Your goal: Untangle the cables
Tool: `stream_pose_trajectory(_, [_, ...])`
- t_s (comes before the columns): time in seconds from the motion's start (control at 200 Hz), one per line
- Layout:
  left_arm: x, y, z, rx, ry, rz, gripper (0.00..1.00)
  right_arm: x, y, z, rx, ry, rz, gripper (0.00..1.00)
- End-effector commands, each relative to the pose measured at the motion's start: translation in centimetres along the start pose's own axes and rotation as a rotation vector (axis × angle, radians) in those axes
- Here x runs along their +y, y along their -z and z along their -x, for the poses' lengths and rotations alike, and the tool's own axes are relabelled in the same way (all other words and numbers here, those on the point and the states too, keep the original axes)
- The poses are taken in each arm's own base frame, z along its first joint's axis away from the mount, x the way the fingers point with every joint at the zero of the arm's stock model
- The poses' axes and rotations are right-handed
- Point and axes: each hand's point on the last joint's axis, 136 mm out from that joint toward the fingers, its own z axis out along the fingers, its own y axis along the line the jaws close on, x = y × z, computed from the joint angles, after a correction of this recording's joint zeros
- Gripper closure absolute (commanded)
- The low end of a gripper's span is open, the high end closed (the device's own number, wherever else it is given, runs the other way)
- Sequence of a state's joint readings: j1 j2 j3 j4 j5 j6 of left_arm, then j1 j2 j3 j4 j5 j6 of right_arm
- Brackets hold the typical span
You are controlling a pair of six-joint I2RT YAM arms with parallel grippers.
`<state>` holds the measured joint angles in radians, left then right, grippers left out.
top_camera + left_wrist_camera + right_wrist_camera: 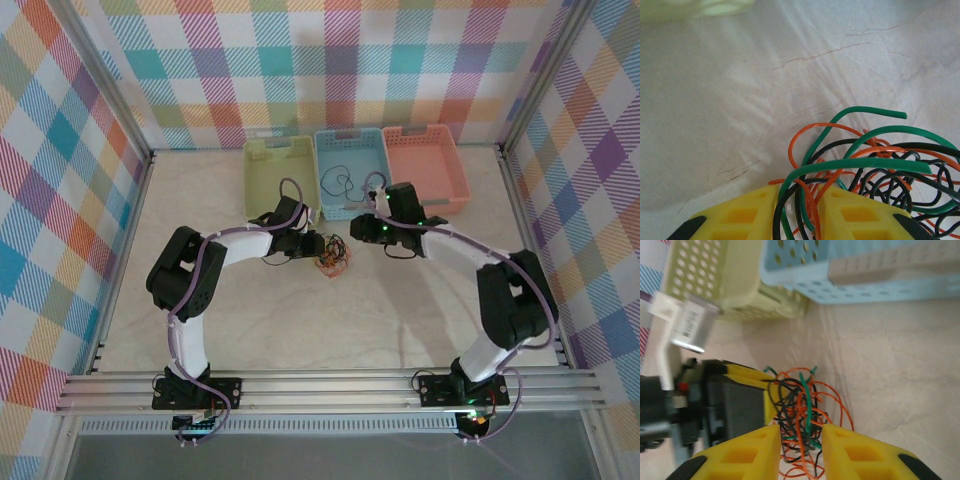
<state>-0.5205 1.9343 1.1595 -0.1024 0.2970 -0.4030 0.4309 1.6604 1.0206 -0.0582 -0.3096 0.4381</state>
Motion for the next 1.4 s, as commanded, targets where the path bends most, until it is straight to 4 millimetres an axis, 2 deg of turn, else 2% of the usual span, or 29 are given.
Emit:
stream_pose_trajectory(0.0, [0.0,0.3,0.3,-0.008,0.006,-0.008,0.73,2.4,-1.1,1.2,-0.028,0.112,0.092,0.72])
stream_pose_trajectory(0.2, [0.0,0.3,0.3,-0.006,0.007,-0.009,0.73,2.3,-2.2,0.2,-0.022,0.102,0.11,0.68])
stream_pose_trajectory(0.45, [0.1,0.5,0.4,-0.019,0.009,0.002,0.73,1.9,-1.2,-0.7,-0.006,0.16,0.078,0.65])
stream_pose_trajectory(0.67, [0.1,0.3,0.3,-0.009,0.01,0.002,0.73,1.9,-0.6,-1.2,-0.001,0.224,0.077,0.8])
stream_pose_trajectory(0.74, [0.2,0.2,0.2,-0.007,0.013,0.002,0.73,1.7,-0.5,-1.4,0.011,0.239,0.066,0.81])
stream_pose_trajectory(0.815, [0.2,0.2,0.3,-0.009,0.013,0.002,0.73,1.4,-0.7,-1.7,0.03,0.25,0.055,0.79])
stream_pose_trajectory(0.895, [0.1,0.2,0.3,-0.007,0.012,0.0,0.73,1.2,-0.9,-1.9,0.054,0.259,0.048,0.67])
stream_pose_trajectory(0.945, [0.1,0.2,0.3,-0.006,0.014,0.0,0.73,1.1,-1.1,-2.1,0.071,0.26,0.047,0.65])
stream_pose_trajectory(1.285, [0.1,0.1,0.3,-0.003,0.015,-0.002,0.73,1.4,-1.8,-3.3,0.14,0.254,0.092,0.73])
stream_pose_trajectory(1.395, [0.1,0.1,0.2,-0.001,0.015,-0.002,0.73,1.1,-1.9,-3.6,0.152,0.245,0.081,0.73])
